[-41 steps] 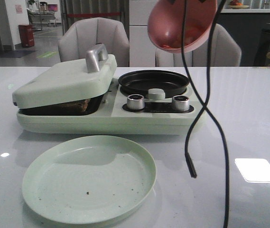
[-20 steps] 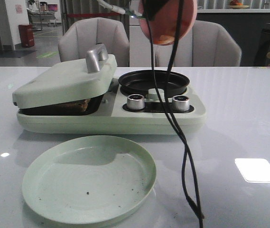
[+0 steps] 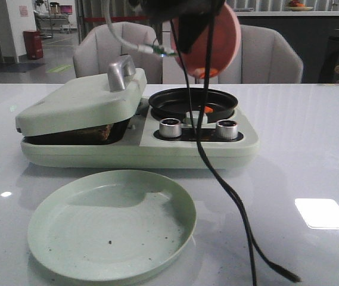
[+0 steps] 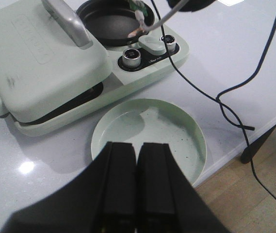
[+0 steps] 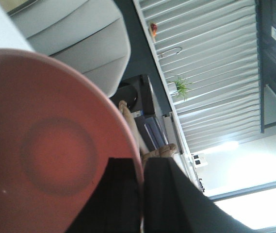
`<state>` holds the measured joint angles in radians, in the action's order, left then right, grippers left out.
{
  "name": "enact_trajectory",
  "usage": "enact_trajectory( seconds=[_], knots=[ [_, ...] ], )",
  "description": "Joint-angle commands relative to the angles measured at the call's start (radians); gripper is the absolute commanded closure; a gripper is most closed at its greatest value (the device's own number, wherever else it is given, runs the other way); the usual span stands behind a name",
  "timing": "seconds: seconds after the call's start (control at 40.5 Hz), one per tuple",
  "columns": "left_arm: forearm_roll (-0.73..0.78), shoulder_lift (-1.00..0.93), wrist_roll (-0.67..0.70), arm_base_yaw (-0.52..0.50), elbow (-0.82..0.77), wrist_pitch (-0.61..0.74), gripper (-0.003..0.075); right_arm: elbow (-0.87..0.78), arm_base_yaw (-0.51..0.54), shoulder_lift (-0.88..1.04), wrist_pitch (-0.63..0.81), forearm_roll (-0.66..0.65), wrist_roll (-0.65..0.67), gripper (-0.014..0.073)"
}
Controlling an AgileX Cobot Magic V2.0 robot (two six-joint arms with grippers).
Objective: Make breakfast with bread and shrimp
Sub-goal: 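Tilt the pink bowl with the right gripper to pour shrimp into pan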
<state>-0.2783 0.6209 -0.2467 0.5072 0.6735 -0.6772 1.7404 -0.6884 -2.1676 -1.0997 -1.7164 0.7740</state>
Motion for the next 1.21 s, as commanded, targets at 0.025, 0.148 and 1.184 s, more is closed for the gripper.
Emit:
enact_trajectory(
  seconds=[0.025, 0.148, 1.184],
  knots=[
    [-0.014, -0.001, 0.006, 0.007, 0.029, 0.072, 0.0619, 0.034, 0.003, 0.069, -0.099, -0.095, -0.010, 0.0549],
    [-0.014, -0.001, 0.006, 0.007, 0.029, 0.072, 0.0619, 0.034, 0.003, 0.076, -0.107, -0.095, -0.010, 0.0549],
    [-0.014, -0.001, 0.006, 0.007, 0.029, 0.072, 0.0619, 0.074, -0.003, 0.061, -0.132, -0.095, -0.119, 0.0549]
  ],
)
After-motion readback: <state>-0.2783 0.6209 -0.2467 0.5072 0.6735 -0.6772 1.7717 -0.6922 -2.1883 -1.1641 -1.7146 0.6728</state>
